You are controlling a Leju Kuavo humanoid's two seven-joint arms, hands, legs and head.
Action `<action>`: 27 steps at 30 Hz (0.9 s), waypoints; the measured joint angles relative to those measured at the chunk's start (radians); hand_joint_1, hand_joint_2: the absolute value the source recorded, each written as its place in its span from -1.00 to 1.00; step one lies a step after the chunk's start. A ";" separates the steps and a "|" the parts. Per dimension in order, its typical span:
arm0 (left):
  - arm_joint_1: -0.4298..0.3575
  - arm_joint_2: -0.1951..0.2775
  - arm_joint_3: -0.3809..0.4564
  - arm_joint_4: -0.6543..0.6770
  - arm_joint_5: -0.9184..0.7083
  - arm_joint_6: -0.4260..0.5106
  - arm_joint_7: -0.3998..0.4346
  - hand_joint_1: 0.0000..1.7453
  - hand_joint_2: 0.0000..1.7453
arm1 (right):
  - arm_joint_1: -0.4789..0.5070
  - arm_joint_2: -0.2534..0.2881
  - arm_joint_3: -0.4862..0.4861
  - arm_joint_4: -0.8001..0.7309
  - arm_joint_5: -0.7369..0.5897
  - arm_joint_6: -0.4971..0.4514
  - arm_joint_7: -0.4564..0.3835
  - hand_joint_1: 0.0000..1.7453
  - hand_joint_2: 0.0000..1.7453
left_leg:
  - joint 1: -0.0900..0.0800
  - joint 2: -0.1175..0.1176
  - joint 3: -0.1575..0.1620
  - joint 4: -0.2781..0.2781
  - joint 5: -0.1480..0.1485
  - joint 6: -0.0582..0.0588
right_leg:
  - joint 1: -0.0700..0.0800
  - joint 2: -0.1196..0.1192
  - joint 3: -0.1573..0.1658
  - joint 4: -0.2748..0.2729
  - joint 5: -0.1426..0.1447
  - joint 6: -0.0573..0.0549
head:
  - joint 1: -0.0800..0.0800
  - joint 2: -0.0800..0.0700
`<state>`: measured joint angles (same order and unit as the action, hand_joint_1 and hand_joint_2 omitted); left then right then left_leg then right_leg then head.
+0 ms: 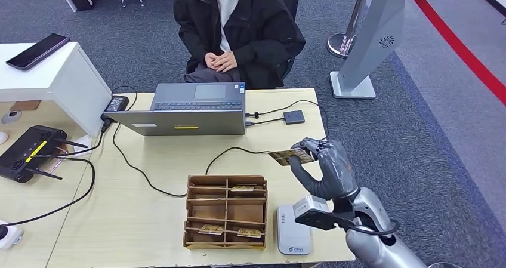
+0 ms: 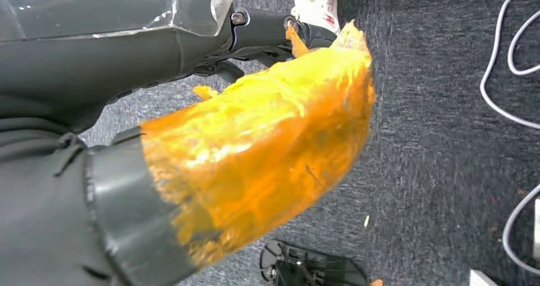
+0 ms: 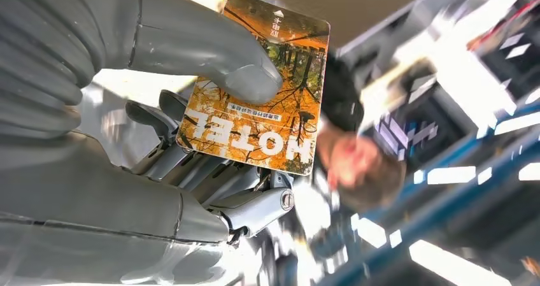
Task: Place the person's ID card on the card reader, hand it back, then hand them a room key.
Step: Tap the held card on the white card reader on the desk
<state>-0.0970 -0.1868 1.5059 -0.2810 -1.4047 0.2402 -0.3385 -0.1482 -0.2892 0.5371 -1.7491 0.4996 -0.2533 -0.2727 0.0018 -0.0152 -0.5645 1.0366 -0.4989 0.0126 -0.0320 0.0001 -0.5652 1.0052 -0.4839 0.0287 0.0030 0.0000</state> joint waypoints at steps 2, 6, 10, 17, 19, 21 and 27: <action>-0.001 0.005 0.000 0.009 0.011 -0.002 -0.003 -1.00 -1.00 | 0.013 -0.009 -0.026 -0.015 -0.083 0.076 -0.017 1.00 1.00 | 0.000 0.000 0.000 0.000 0.000 0.000 | 0.000 0.000 0.000 0.000 0.000 0.000 | 0.000 0.000; -0.001 0.011 0.001 0.020 0.028 -0.007 -0.006 -1.00 -1.00 | 0.044 -0.037 -0.081 -0.037 -0.204 0.208 -0.033 1.00 1.00 | 0.000 0.000 0.000 0.000 0.000 0.000 | 0.000 0.000 0.000 0.000 0.000 0.000 | 0.000 0.000; -0.001 0.012 0.001 0.027 0.037 -0.009 -0.005 -1.00 -1.00 | 0.080 -0.074 -0.132 -0.049 -0.276 0.302 -0.039 1.00 1.00 | 0.000 0.000 0.000 0.000 0.000 0.000 | 0.000 0.000 0.000 0.000 0.000 0.000 | 0.000 0.000; 0.000 0.013 0.001 0.027 0.048 -0.013 0.002 -1.00 -1.00 | 0.158 -0.129 -0.194 -0.058 -0.374 0.424 -0.053 1.00 1.00 | 0.000 0.000 -0.001 0.000 0.000 0.000 | 0.000 0.000 0.000 0.000 0.000 0.000 | 0.000 0.000; 0.000 0.014 0.001 0.027 0.050 -0.014 0.002 -1.00 -1.00 | 0.178 -0.138 -0.205 -0.059 -0.385 0.435 -0.055 1.00 1.00 | 0.000 0.000 -0.001 0.000 0.000 0.000 | 0.000 0.000 0.000 0.000 0.000 0.000 | 0.000 0.000; 0.000 0.015 0.001 0.027 0.050 -0.014 0.002 -1.00 -1.00 | 0.191 -0.145 -0.212 -0.060 -0.391 0.443 -0.055 1.00 1.00 | 0.000 0.000 0.000 0.000 0.000 0.000 | 0.000 0.000 0.000 0.000 0.000 0.000 | 0.000 0.000; 0.001 0.017 0.001 0.033 0.057 -0.015 0.009 -1.00 -1.00 | 0.251 -0.162 -0.235 -0.066 -0.420 0.475 -0.056 1.00 1.00 | 0.000 0.000 -0.001 0.000 0.000 0.000 | 0.000 0.000 0.000 0.000 0.000 0.000 | 0.000 0.000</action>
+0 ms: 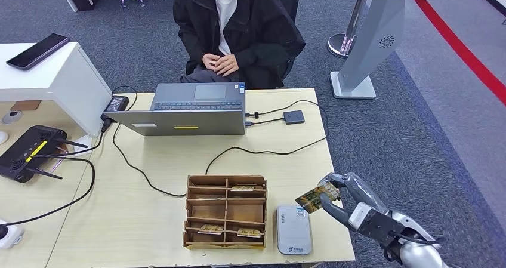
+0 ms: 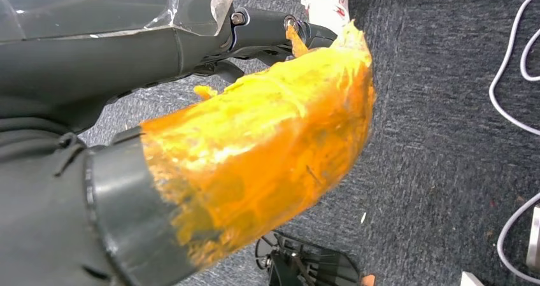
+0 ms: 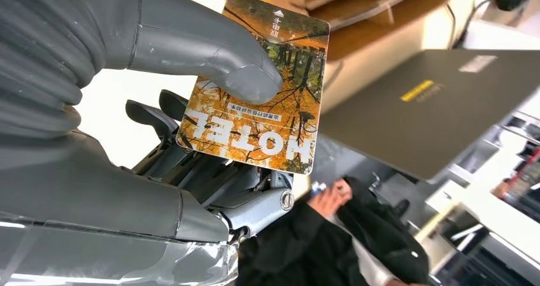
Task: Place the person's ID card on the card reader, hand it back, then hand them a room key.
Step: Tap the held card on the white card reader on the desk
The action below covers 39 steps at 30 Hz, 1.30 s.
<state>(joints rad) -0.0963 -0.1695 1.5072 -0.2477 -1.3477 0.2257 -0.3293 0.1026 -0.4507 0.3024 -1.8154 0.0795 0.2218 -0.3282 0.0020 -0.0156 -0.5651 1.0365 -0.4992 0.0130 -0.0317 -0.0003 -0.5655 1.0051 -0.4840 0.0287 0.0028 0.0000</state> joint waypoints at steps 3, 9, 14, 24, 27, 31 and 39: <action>0.000 0.001 0.000 0.002 0.002 0.000 0.006 -1.00 -1.00 | 0.041 -0.006 -0.007 -0.004 -0.005 0.005 -0.003 1.00 1.00 | 0.000 0.000 0.000 0.000 0.000 0.000 | 0.000 0.000 0.000 0.000 0.000 0.000 | 0.000 0.000; 0.000 0.001 0.000 0.003 0.002 0.000 0.010 -1.00 -1.00 | 0.098 -0.015 -0.010 -0.007 -0.014 -0.001 0.002 1.00 1.00 | 0.000 0.000 -0.001 0.000 0.000 0.000 | 0.000 0.000 0.000 0.000 0.000 0.000 | 0.000 0.000; 0.001 0.002 0.000 0.008 0.002 0.001 0.013 -1.00 -1.00 | 0.131 -0.026 0.004 -0.007 -0.027 -0.036 0.018 1.00 1.00 | 0.000 0.000 0.000 0.000 0.000 0.000 | 0.000 0.000 0.000 0.000 0.000 0.000 | 0.000 0.000; 0.001 0.003 0.000 0.010 -0.006 0.002 0.016 -1.00 -1.00 | 0.138 -0.030 0.073 0.011 -0.011 -0.086 0.054 1.00 1.00 | 0.000 0.000 -0.001 0.000 0.000 0.000 | 0.000 0.000 0.000 0.000 0.000 0.000 | 0.000 0.000; 0.000 0.003 -0.001 0.010 -0.008 0.001 0.016 -1.00 -1.00 | 0.128 -0.029 0.095 0.027 -0.002 -0.097 0.064 1.00 1.00 | 0.000 0.000 -0.001 0.000 0.000 0.000 | 0.000 0.001 0.000 0.000 0.000 0.000 | 0.000 0.000; 0.000 0.003 -0.001 0.010 -0.010 0.001 0.016 -1.00 -1.00 | 0.114 -0.026 0.116 0.046 0.006 -0.105 0.071 1.00 1.00 | 0.000 0.000 -0.001 0.000 0.000 0.000 | 0.000 0.000 0.000 0.000 0.000 0.000 | 0.000 0.000; 0.001 0.003 -0.001 0.011 -0.014 0.001 0.020 -1.00 -1.00 | 0.084 -0.017 0.153 0.084 0.063 -0.148 0.116 1.00 1.00 | 0.000 0.000 0.000 0.000 0.000 0.000 | 0.000 0.001 0.000 0.000 0.000 0.000 | 0.000 0.000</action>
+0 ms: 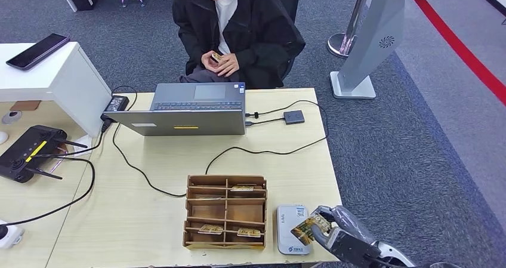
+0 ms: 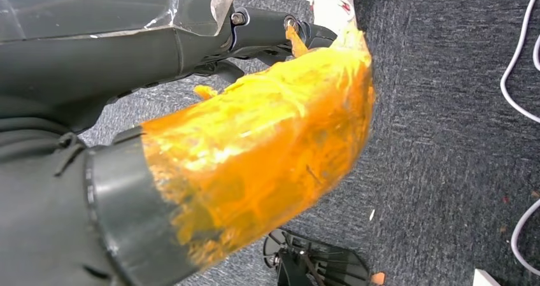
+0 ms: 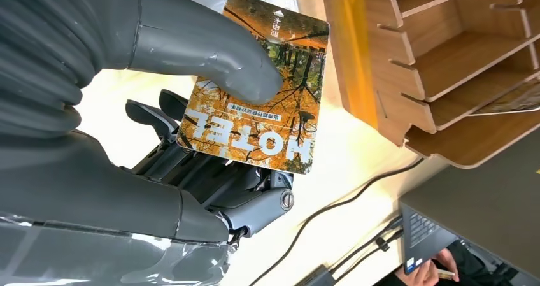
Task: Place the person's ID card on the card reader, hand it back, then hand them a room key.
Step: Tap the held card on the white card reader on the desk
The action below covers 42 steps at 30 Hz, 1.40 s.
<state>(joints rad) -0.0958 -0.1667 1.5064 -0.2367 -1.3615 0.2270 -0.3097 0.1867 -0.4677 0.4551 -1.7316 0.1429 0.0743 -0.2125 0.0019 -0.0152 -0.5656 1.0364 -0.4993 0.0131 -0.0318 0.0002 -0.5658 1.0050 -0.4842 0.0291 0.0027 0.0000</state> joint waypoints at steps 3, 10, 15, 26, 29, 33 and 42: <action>0.000 0.000 0.000 0.003 -0.001 0.000 0.000 -1.00 -1.00 | -0.008 0.004 0.009 0.009 0.004 -0.004 0.002 1.00 1.00 | 0.000 0.000 0.000 0.000 0.000 0.000 | 0.000 0.000 0.000 0.000 0.000 0.000 | 0.000 0.000; 0.000 0.000 0.000 0.006 -0.006 -0.001 0.004 -1.00 -1.00 | -0.030 0.015 0.027 0.033 0.026 -0.012 0.023 1.00 1.00 | 0.000 0.000 0.000 0.000 0.000 0.000 | 0.000 0.000 0.000 0.000 0.000 0.000 | 0.000 0.000; 0.000 0.000 -0.001 0.007 -0.010 -0.002 0.006 -1.00 -1.00 | -0.060 0.036 0.042 0.070 0.063 -0.029 0.050 1.00 1.00 | 0.000 0.000 0.000 0.000 0.000 0.000 | 0.000 0.000 0.000 0.000 0.000 0.000 | 0.000 0.000; 0.001 0.000 -0.002 0.007 -0.014 -0.002 0.009 -1.00 -1.00 | -0.098 0.076 0.071 0.136 0.112 -0.046 0.083 1.00 1.00 | 0.000 0.000 0.000 0.000 0.000 0.000 | 0.000 0.000 0.000 0.000 0.000 0.000 | 0.000 0.000; 0.001 0.000 -0.003 0.007 -0.014 -0.002 0.009 -1.00 -1.00 | -0.105 0.085 0.077 0.149 0.128 -0.051 0.092 1.00 1.00 | 0.000 0.000 0.000 0.000 0.000 0.000 | 0.000 0.000 0.000 0.000 0.000 0.000 | 0.000 0.000; 0.001 0.000 -0.004 0.007 -0.014 -0.003 0.010 -1.00 -1.00 | -0.118 0.098 0.086 0.170 0.154 -0.058 0.104 1.00 1.00 | 0.000 0.000 0.000 0.000 0.000 0.000 | 0.000 0.000 0.000 0.000 0.000 0.000 | 0.000 0.000; 0.001 0.000 -0.010 0.007 -0.014 -0.003 0.015 -1.00 -1.00 | -0.145 0.123 0.103 0.208 0.230 -0.074 0.133 1.00 1.00 | 0.000 0.000 0.000 0.000 0.000 0.000 | 0.000 0.000 0.000 0.000 0.000 0.000 | 0.000 0.000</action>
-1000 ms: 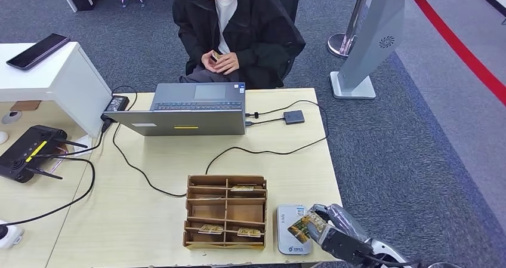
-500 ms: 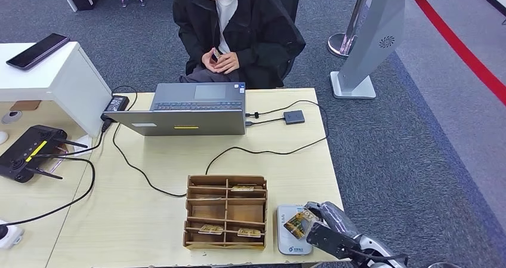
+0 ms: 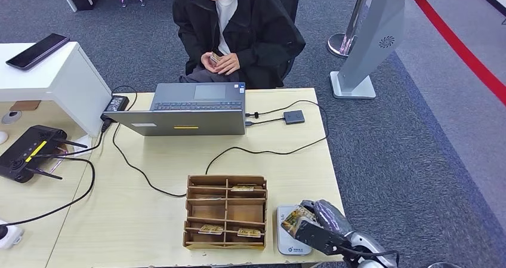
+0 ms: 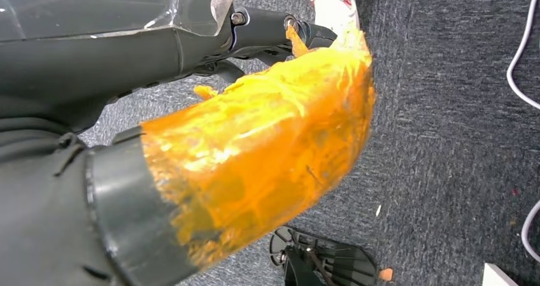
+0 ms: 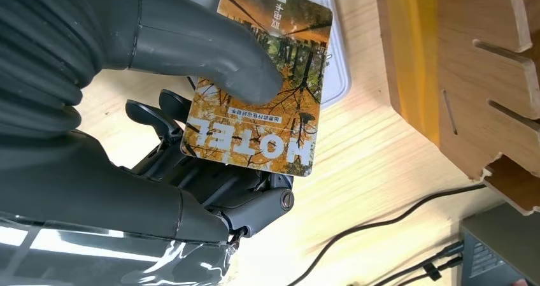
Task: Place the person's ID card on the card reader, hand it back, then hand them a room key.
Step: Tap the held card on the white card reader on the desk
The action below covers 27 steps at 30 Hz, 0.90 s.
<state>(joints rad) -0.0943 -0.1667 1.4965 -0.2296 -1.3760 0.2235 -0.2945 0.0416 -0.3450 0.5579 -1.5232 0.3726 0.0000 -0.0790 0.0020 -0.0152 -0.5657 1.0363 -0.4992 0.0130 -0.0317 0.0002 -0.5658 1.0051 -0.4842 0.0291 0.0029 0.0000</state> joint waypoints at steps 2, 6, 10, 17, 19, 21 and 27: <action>0.000 0.000 0.000 0.000 0.000 0.000 0.001 -1.00 -1.00 | -0.005 0.005 0.004 0.007 0.022 -0.009 0.008 1.00 1.00 | 0.000 0.000 0.000 0.000 0.000 0.000 | 0.000 0.000 0.000 0.000 0.000 0.000 | 0.000 0.000; 0.000 0.000 0.000 0.000 0.002 0.000 0.002 -1.00 -1.00 | -0.016 0.017 0.011 0.023 0.066 -0.027 0.025 1.00 1.00 | 0.000 0.000 0.000 0.000 0.000 0.000 | 0.000 0.000 0.000 0.000 0.000 0.000 | 0.000 0.000; 0.000 0.000 0.000 0.000 0.003 0.000 0.002 -1.00 -1.00 | -0.022 0.027 0.016 0.037 0.099 -0.040 0.037 1.00 1.00 | 0.000 0.000 0.000 0.000 0.000 0.000 | 0.000 0.000 0.000 0.000 0.000 0.000 | 0.000 0.000; 0.000 0.000 0.000 0.000 0.003 0.000 0.004 -1.00 -1.00 | -0.031 0.041 0.021 0.057 0.140 -0.053 0.051 1.00 1.00 | 0.000 0.000 0.000 0.000 0.000 0.000 | 0.000 0.000 0.000 0.000 0.000 0.000 | 0.000 0.000; 0.000 0.000 0.000 0.000 0.004 0.000 0.005 -1.00 -1.00 | -0.034 0.044 0.023 0.062 0.146 -0.055 0.054 1.00 1.00 | 0.000 0.000 0.000 0.000 0.000 0.000 | 0.000 0.000 0.000 0.000 0.000 0.000 | 0.000 0.000; 0.000 0.000 0.000 0.000 0.005 0.000 0.006 -1.00 -1.00 | -0.036 0.046 0.025 0.066 0.151 -0.056 0.056 1.00 1.00 | 0.000 0.000 0.000 0.000 0.000 0.000 | 0.000 0.000 0.000 0.000 0.000 0.000 | 0.000 0.000; 0.001 0.000 -0.001 0.000 0.008 0.000 0.008 -1.00 -1.00 | -0.041 0.052 0.028 0.073 0.163 -0.056 0.059 1.00 1.00 | 0.000 0.000 0.000 0.000 0.000 0.000 | 0.000 0.000 0.000 0.000 0.000 0.000 | 0.000 0.000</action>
<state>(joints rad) -0.0938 -0.1667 1.4958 -0.2296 -1.3681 0.2235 -0.2869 0.0009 -0.2929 0.5857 -1.4504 0.5360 -0.0560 -0.0196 0.0020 -0.0151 -0.5654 1.0364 -0.4992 0.0131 -0.0317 0.0002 -0.5655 1.0051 -0.4842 0.0291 0.0029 0.0000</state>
